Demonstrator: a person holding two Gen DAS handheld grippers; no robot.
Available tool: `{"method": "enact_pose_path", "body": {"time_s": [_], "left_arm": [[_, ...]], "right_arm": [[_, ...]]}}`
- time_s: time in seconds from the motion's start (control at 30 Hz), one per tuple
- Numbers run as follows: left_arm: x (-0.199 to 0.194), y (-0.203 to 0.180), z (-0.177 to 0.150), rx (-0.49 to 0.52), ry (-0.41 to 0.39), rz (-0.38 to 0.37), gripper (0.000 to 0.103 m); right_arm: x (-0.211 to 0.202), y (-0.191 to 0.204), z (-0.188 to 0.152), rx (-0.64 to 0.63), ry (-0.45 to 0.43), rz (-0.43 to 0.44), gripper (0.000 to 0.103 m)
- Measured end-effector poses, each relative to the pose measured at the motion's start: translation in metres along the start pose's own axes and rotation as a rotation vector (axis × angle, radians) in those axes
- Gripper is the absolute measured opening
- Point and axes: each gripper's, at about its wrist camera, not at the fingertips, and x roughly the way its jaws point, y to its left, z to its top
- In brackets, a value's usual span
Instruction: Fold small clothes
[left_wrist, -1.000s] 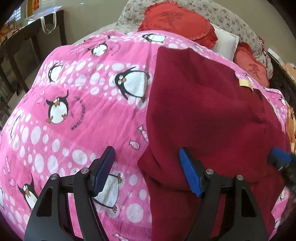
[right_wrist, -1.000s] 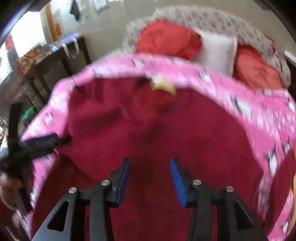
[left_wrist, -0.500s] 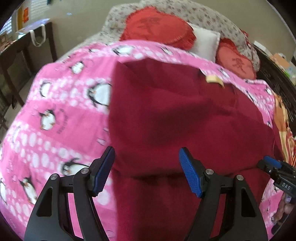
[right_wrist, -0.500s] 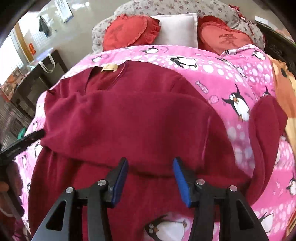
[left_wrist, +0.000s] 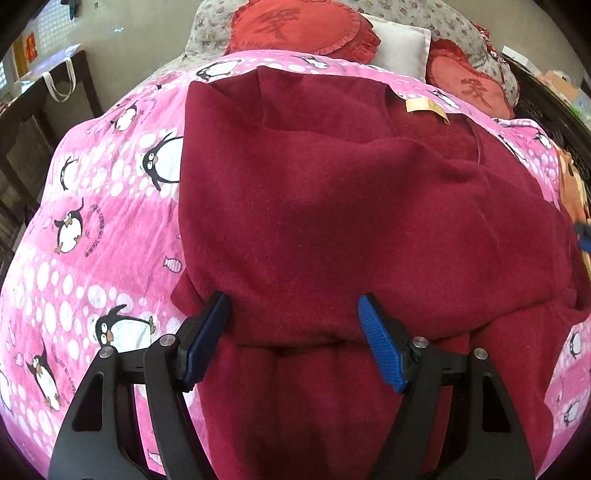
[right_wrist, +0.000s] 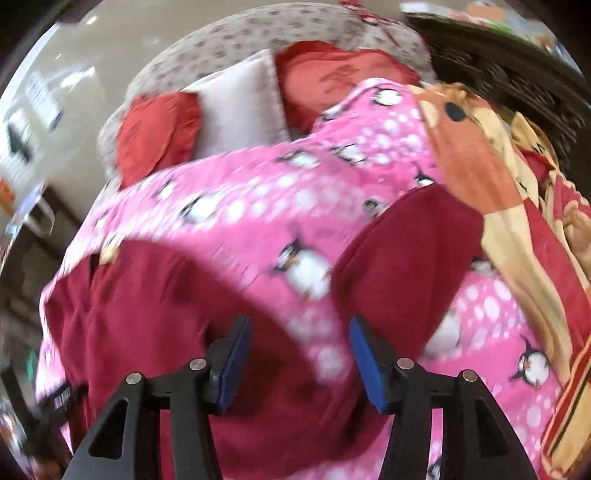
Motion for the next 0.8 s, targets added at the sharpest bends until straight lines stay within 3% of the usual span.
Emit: {"method": "enact_pose_path", "body": {"time_s": [0.17,0.3,0.47,0.57,0.6,0.7,0.8], "left_arm": [[0.002,-0.002,-0.001,0.009,-0.001,0.0,0.076],[0.007,-0.003,0.002,0.004,0.002,-0.005,0.078],[0.011,-0.006,0.003,0.008,-0.005,0.004,0.079],[0.013,-0.007,0.004,0.012,-0.008,0.003,0.079],[0.013,-0.006,0.004,0.012,-0.009,0.0,0.079],[0.01,-0.002,0.005,0.009,-0.006,-0.018,0.079],[-0.006,0.01,0.009,-0.033,-0.027,-0.063,0.079]], "right_arm": [[0.02,-0.035,0.039,0.175,0.004,-0.017,0.057],[0.043,-0.055,0.057,0.248,0.05,-0.082,0.062],[0.064,-0.081,0.063,0.337,0.073,-0.053,0.061],[0.064,-0.088,0.059,0.317,0.075,-0.017,0.019],[0.06,-0.087,0.057,0.305,0.069,-0.012,0.013],[0.029,-0.086,0.049,0.266,-0.008,0.02,0.011],[-0.016,-0.072,0.047,0.206,-0.086,0.121,0.011]]}}
